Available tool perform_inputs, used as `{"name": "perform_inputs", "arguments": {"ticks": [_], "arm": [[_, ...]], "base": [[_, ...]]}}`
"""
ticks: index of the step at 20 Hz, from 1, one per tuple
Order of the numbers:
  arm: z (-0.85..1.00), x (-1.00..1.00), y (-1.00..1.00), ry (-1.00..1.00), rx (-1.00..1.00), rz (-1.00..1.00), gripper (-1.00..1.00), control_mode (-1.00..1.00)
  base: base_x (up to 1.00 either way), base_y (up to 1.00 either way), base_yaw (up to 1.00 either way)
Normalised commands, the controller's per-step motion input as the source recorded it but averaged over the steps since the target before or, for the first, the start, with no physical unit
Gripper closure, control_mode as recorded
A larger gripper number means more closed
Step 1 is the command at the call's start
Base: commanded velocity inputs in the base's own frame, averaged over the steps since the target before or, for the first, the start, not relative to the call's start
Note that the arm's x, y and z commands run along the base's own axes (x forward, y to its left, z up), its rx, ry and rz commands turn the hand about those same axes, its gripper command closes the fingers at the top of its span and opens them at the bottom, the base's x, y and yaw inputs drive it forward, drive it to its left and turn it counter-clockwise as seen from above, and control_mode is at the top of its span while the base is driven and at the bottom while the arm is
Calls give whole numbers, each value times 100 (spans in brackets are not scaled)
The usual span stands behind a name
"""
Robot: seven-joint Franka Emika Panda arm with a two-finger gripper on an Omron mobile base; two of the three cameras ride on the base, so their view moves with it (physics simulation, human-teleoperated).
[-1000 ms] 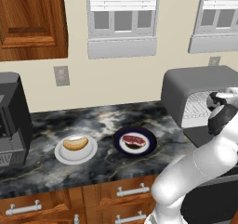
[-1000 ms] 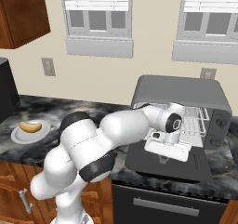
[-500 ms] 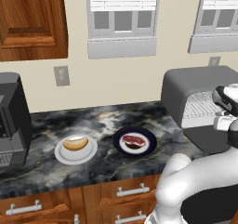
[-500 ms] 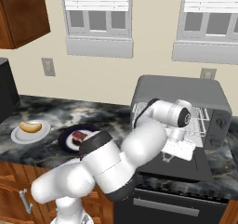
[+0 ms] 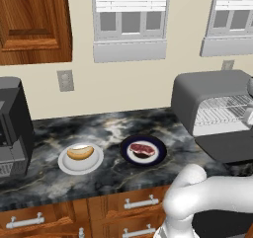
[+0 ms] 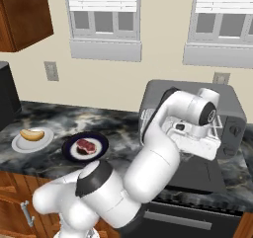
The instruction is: Open the toaster oven door. Place the hotdog bun on the bottom rack in the toaster oven and place the steak on the top rack.
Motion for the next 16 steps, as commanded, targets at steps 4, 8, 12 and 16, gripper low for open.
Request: {"name": "perform_inputs", "arguments": {"ticks": [4, 8, 12, 16], "arm": [[44, 0, -3, -34, 0, -1, 100, -100], [-4, -2, -4, -37, 2, 0, 100, -100], [0, 12, -8, -23, 1, -1, 100, -100], [0, 33, -17, -16, 0, 0, 100, -100]], "base": [[0, 0, 0], [0, 0, 0], [0, 0, 0], [0, 0, 0]]}}
